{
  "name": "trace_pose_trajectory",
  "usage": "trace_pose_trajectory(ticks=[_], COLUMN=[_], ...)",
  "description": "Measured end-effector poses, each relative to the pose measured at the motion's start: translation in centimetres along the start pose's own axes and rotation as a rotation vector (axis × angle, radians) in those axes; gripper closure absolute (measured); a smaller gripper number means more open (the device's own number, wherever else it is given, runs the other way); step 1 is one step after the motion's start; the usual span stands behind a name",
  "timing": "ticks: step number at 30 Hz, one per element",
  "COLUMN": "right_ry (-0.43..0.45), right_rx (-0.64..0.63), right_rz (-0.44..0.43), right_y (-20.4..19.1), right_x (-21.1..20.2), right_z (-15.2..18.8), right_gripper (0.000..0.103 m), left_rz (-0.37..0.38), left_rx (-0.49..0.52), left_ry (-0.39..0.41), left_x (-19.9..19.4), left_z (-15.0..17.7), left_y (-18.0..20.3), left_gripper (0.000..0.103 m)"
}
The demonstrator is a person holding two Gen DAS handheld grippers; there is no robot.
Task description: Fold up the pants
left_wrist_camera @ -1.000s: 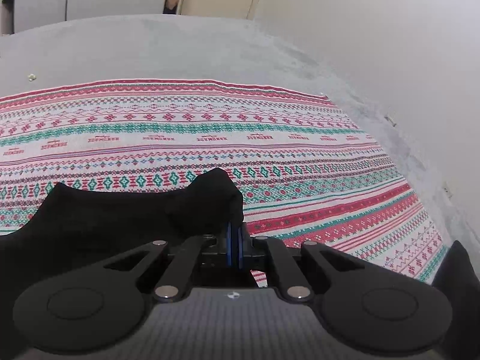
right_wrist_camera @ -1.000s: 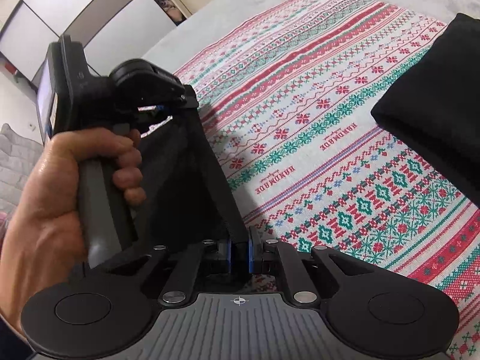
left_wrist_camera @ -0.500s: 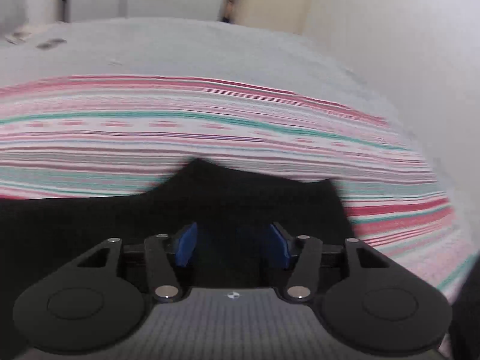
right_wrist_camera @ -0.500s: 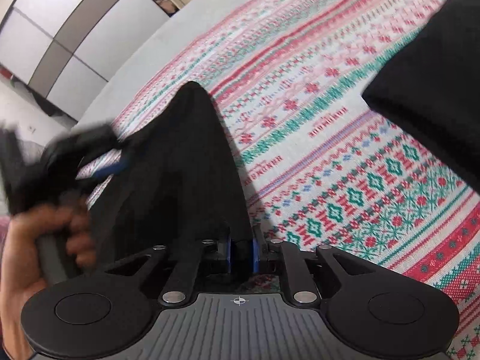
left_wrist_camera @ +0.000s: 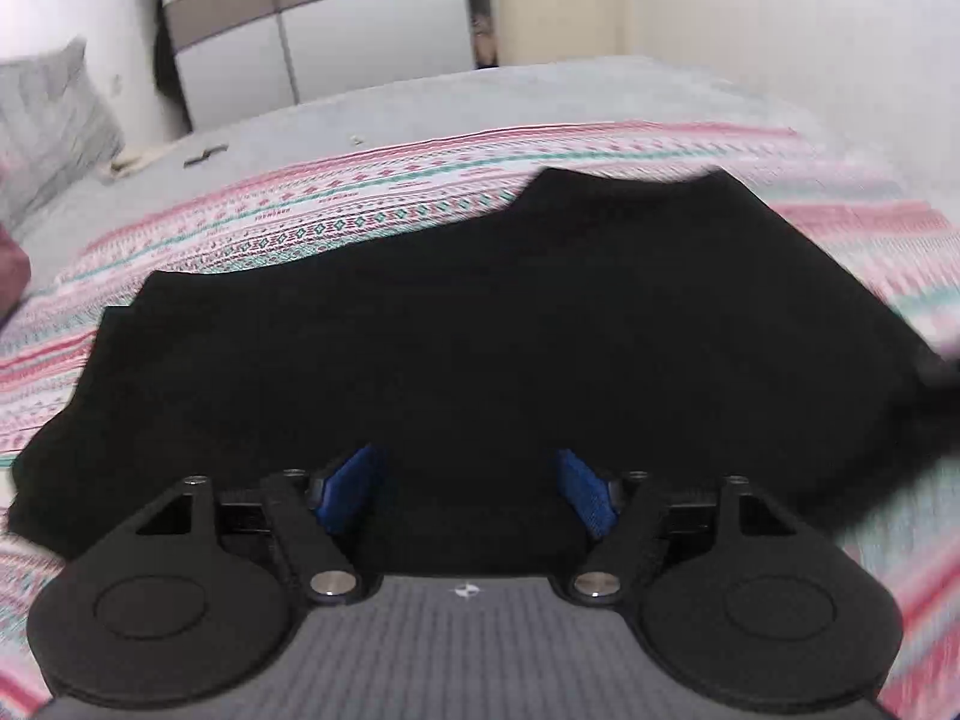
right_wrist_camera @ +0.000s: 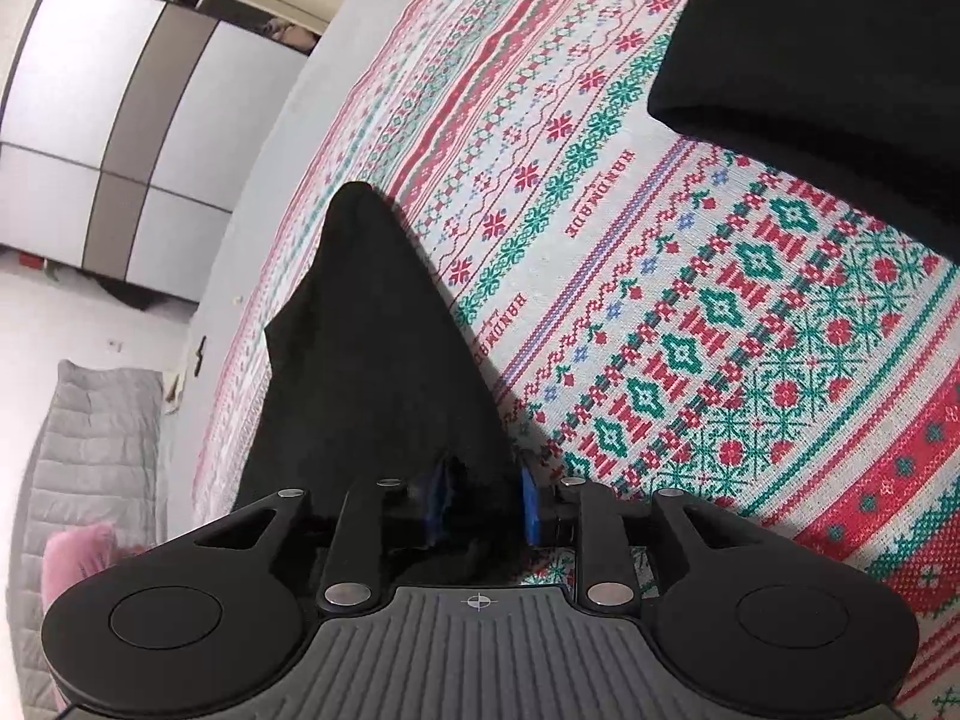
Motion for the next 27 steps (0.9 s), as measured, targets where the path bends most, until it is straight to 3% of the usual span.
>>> trace_pose_trajectory(ticks=[3,6,12,15,18,20,23,27], right_ry=[-0.003,-0.003,-0.009,-0.002,0.006,0.023,0.063,0.062], right_rx=[0.001,-0.017,-0.034,-0.059,-0.117,-0.207,-0.338,-0.313], right_rz=[-0.003,0.001,-0.005,-0.003,-0.001,0.048,0.161,0.143], right_y=[0.2,0.1,0.0,-0.6,-1.5,-2.4,-3.5,-2.8], right_x=[0.2,0.1,-0.4,-0.3,-0.1,0.0,0.0,-0.2], right_z=[0.0,0.2,0.5,0.7,1.2,1.8,2.9,2.6], right_gripper=[0.077,0.076,0.065,0.054,0.045,0.051,0.077,0.079], left_rz=[-0.016,0.000,0.068,0.081,0.090,0.089,0.075,0.104], left_rx=[0.068,0.089,-0.020,-0.043,-0.062,-0.082,-0.050,-0.092], left_ry=[0.024,-0.006,0.072,0.043,-0.041,0.005,0.026,0.006], left_x=[-2.1,-2.9,-3.2,-1.9,-0.4,-0.6,-1.3,-1.1], left_z=[1.5,1.2,-1.4,-2.1,-0.3,0.9,1.2,0.7], left_y=[0.6,0.5,0.2,1.3,1.9,1.9,2.2,1.9], left_gripper=[0.011,0.009,0.008,0.008,0.008,0.008,0.008,0.008])
Point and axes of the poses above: each gripper's, at about its wrist camera, not at the fingertips, and x roughly the way its jaws point, y to its right, z to its underside, the point moved 2 cm from there along x, roughly the way its jaws point, and after that the axes turned 3 degrees about x, right-handed, at the moved point
